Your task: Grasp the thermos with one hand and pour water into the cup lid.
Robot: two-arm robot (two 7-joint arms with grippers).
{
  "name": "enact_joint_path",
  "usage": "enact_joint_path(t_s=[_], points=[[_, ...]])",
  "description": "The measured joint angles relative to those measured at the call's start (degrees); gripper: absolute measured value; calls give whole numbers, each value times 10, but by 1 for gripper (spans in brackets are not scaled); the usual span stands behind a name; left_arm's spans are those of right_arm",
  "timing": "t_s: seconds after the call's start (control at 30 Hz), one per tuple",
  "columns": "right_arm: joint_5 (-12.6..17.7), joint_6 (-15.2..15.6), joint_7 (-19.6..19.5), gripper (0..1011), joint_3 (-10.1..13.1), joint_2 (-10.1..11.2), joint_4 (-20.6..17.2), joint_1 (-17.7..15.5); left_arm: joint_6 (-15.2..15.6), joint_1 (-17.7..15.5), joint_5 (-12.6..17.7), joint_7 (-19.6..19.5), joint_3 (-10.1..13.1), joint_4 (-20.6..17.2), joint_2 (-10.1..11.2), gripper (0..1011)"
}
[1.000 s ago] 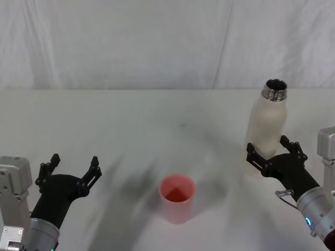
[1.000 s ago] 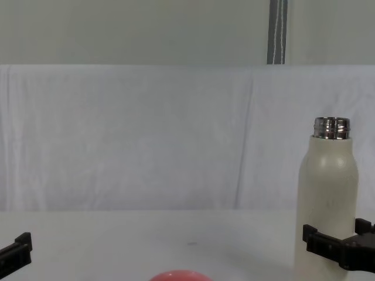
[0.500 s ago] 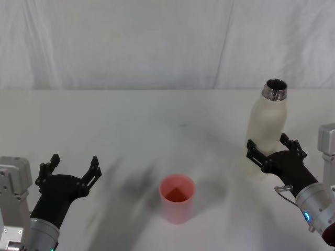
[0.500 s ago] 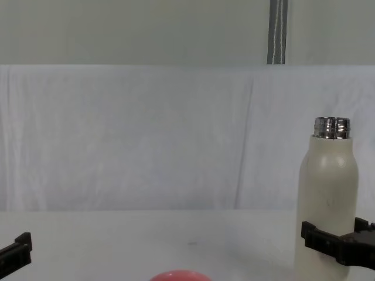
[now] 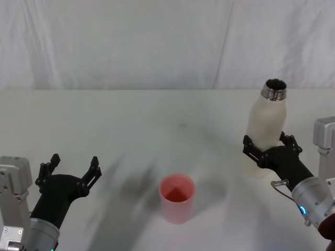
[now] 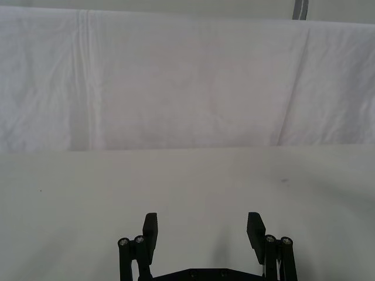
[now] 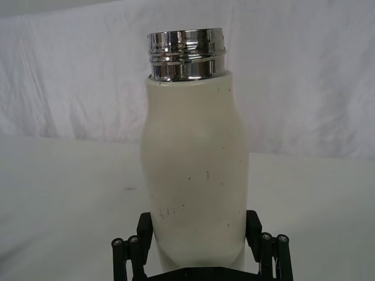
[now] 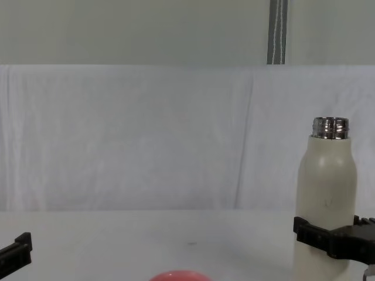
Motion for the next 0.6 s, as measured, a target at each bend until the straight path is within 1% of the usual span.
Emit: enact_joint_path(t_s=[0.33,0.6], points=[[-2,0,1,1001,-9,0,8,10,0,0,0,0,0,0,0,1001],[-4,0,0,1001,-11,-1,10,13,0,0,0,0,0,0,0,1001]])
